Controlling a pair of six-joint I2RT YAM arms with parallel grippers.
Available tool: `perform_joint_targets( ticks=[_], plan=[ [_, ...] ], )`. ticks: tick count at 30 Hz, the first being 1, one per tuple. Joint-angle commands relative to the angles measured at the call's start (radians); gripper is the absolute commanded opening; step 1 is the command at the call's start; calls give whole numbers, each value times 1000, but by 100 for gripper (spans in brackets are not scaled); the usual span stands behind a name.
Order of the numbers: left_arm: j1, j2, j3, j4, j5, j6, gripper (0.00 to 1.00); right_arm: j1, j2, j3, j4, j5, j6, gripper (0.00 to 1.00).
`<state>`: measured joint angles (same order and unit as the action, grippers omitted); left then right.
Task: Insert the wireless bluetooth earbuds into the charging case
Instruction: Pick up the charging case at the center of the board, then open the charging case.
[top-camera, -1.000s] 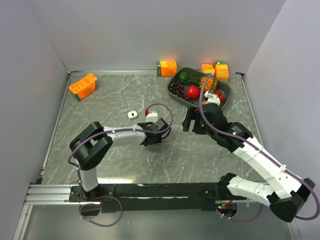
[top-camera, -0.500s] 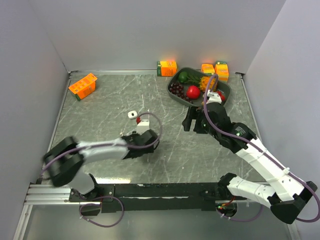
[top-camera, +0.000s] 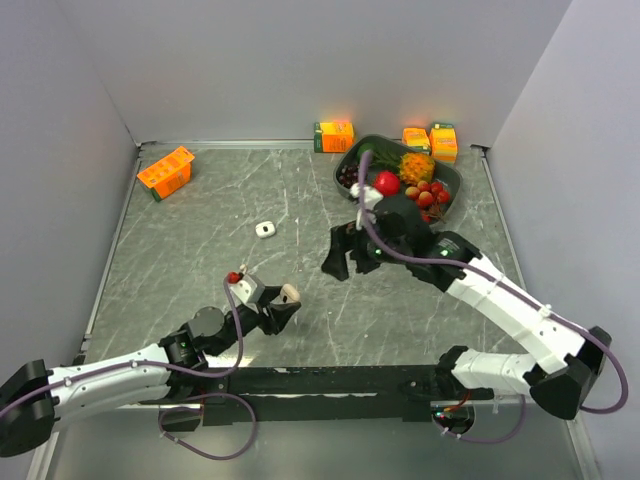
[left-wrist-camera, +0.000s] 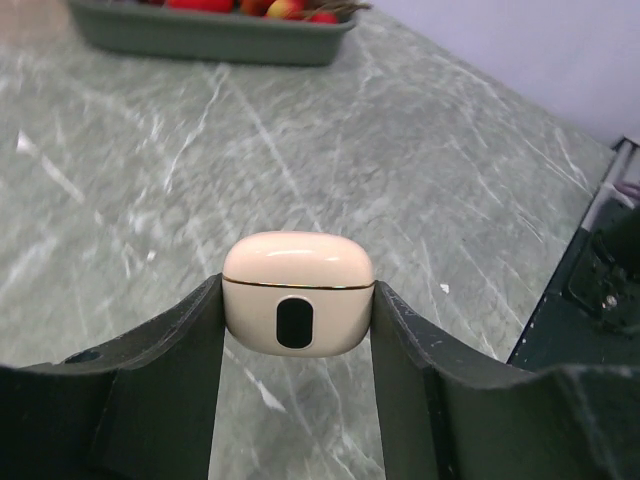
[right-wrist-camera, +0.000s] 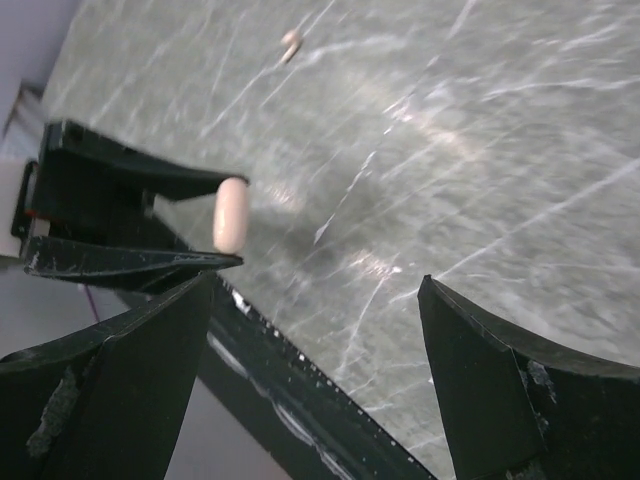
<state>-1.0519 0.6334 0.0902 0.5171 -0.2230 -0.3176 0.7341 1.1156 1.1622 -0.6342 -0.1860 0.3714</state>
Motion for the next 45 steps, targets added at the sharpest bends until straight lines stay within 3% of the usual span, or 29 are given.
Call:
perform_joint_targets(
  ticks=[1, 8, 17, 29, 45],
  plan=[
    [-26, 34, 37, 184, 114, 218, 1, 86, 49, 80, 33, -56, -77, 92],
    [-83, 83, 83, 179, 120, 379, 1, 129, 170, 105, 42, -110, -66, 93],
    [-132, 60, 91, 178, 50, 425, 1, 153, 260, 113, 67, -90, -60, 91],
    [-135, -27, 80, 141, 2, 417, 1, 166, 300, 123, 62, -167, -57, 87],
    [-138, -89, 62, 101, -16, 414, 1, 133, 271, 119, 44, -124, -34, 86]
  ],
)
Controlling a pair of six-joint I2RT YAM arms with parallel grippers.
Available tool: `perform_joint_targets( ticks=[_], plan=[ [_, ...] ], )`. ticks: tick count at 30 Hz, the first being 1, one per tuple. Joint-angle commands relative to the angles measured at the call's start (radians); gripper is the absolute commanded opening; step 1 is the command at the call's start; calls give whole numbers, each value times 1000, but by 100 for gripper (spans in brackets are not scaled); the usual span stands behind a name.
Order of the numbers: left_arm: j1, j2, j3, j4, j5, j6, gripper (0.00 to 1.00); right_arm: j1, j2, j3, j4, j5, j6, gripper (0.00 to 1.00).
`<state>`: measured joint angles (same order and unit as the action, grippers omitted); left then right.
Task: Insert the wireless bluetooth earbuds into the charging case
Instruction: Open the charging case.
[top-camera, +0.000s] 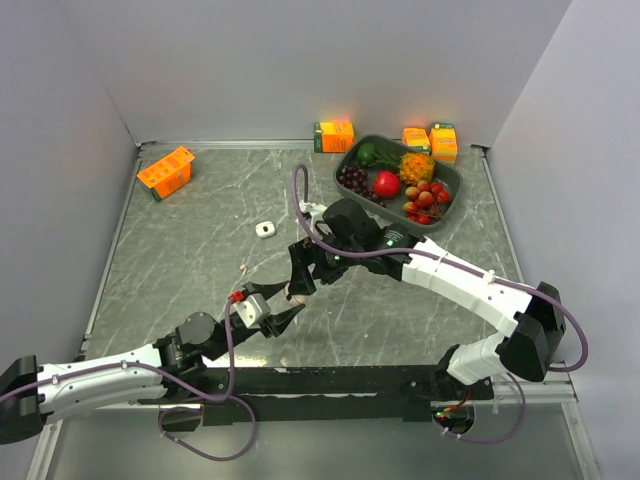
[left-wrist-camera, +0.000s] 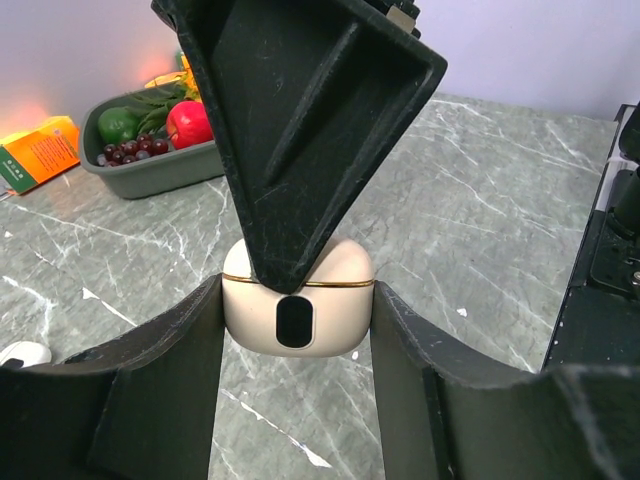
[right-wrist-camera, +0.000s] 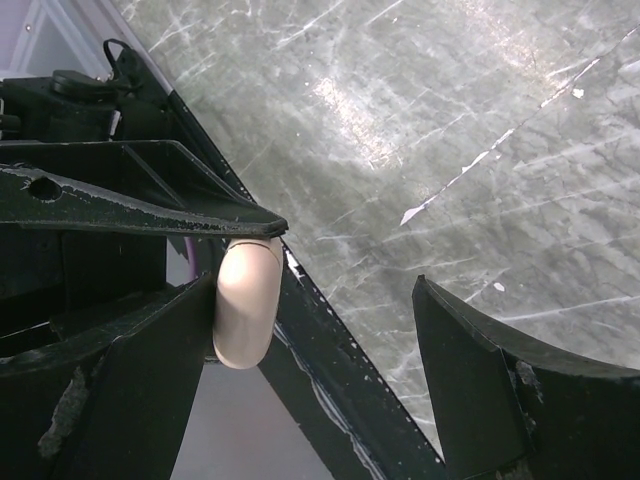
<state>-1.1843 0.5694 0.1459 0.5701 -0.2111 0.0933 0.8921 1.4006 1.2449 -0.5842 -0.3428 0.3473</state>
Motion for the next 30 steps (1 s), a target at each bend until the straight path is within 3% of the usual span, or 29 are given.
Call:
perform_joint_targets(
  ticks=[1, 15, 21, 30],
  plan=[
    [-6, -25, 6, 48, -31, 5, 1, -34, -20, 36, -8, 31, -11, 86],
    [-9, -20, 3, 56, -47, 6, 1, -70, -63, 24, -5, 28, -8, 86],
    [-9, -23, 1, 65, -56, 3, 1, -70, -94, -1, 79, -68, 39, 85],
    [-9, -31, -5, 114, -65, -18, 1, -85, -71, -65, 225, -242, 139, 70]
  ],
)
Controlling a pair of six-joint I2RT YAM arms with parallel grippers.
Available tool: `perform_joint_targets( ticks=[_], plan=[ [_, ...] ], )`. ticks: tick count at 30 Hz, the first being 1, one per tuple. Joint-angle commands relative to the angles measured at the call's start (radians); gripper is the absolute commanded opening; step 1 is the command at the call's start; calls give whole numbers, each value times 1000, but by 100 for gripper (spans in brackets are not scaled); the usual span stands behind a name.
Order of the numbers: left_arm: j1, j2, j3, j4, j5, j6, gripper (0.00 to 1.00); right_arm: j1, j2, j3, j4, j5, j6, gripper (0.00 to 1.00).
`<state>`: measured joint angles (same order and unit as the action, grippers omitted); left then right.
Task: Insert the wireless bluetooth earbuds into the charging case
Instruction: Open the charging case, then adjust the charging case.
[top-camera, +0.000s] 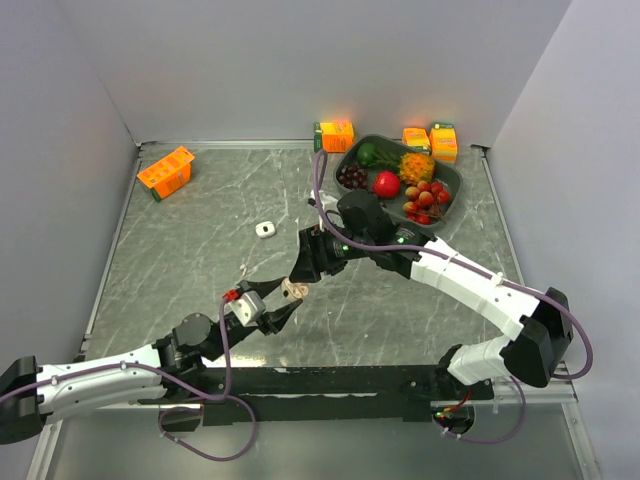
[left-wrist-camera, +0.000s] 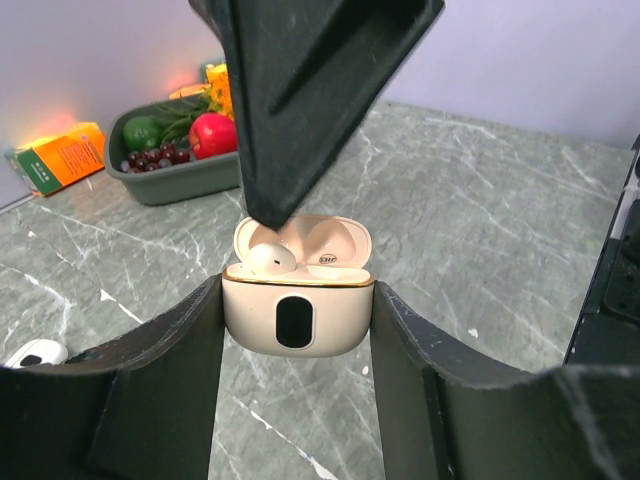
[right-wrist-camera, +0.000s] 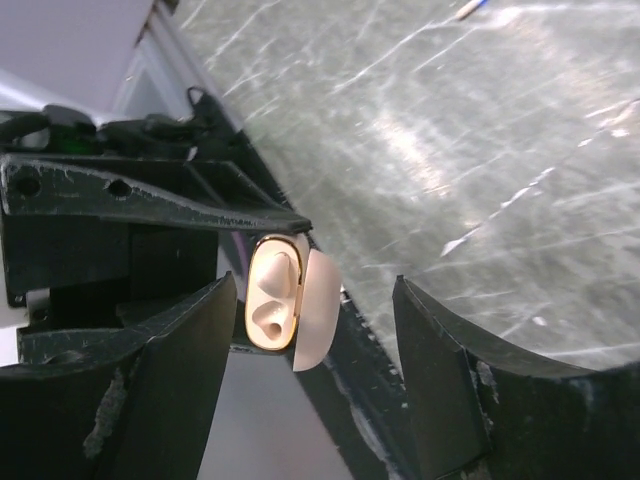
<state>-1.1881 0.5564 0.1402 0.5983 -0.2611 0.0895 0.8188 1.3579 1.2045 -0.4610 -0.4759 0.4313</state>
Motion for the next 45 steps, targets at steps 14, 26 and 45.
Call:
perform_joint_targets(
  ticks=[14, 26, 45],
  plan=[
    [-7, -41, -13, 141, -18, -46, 1, -27, -29, -40, 142, -164, 81, 57],
    [-5, -82, -14, 140, -35, -56, 1, -53, -60, -59, 154, -173, 95, 59],
    [-5, -125, -28, 121, -58, -66, 1, -55, -40, -39, 171, -220, 106, 44]
  ],
)
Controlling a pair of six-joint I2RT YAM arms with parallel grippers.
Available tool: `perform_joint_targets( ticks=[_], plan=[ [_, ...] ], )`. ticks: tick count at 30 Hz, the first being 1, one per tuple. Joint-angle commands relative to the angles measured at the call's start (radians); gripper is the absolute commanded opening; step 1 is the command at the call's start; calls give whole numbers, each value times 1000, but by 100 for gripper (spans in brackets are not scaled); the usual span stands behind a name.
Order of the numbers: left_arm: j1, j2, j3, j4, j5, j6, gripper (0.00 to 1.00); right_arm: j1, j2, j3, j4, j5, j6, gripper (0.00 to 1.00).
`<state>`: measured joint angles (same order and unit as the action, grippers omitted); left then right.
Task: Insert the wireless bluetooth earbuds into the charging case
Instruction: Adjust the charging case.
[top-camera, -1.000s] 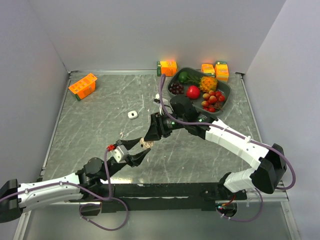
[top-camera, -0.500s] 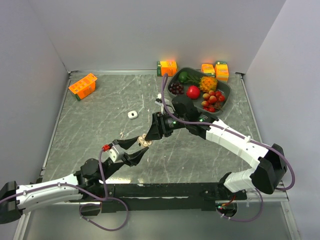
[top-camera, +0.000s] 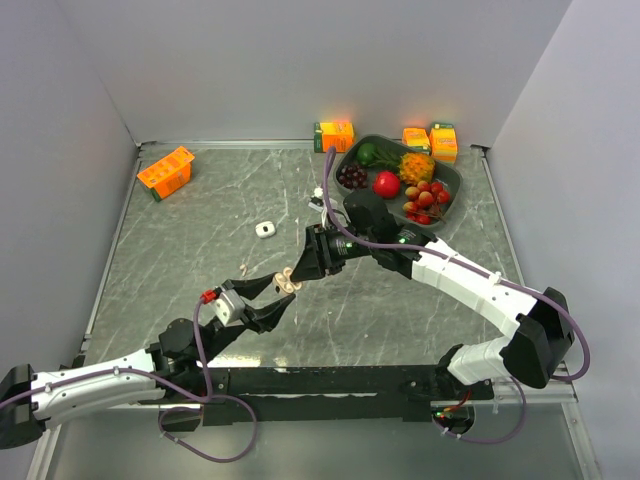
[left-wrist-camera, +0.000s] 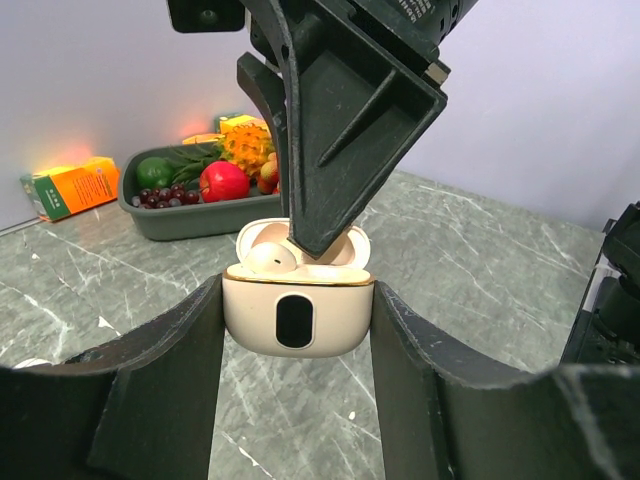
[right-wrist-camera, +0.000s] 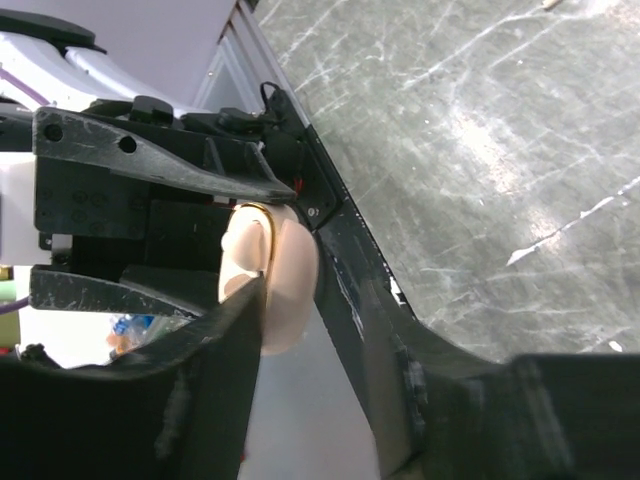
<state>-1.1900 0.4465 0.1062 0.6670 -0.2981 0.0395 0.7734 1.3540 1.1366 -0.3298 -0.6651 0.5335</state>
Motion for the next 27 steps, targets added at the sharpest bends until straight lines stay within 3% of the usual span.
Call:
perform_joint_targets(
  ticks=[1, 8, 12, 17, 21, 26, 27],
  plan=[
    [-3, -15, 6, 52, -22, -18, 1, -11, -33, 31, 40, -37, 5, 40],
    [-3, 4, 13, 59, -35, -23, 1, -10, -29, 38, 31, -50, -3, 22],
    [-3, 23, 24, 49, -41, -27, 4, -10, -30, 54, 2, -36, -20, 0],
    [-5, 46, 30, 49, -42, -33, 17, -10, -33, 75, -28, -31, -44, 0],
    [-5, 54, 36, 42, -50, -33, 48, -8, -38, 115, -61, -22, -73, 0],
    [-5, 52, 47, 7, -78, -32, 72, -10, -42, 172, -120, -11, -124, 0],
    [-5, 55, 53, -6, -87, -33, 92, -10, -42, 189, -133, -10, -130, 0]
  ],
)
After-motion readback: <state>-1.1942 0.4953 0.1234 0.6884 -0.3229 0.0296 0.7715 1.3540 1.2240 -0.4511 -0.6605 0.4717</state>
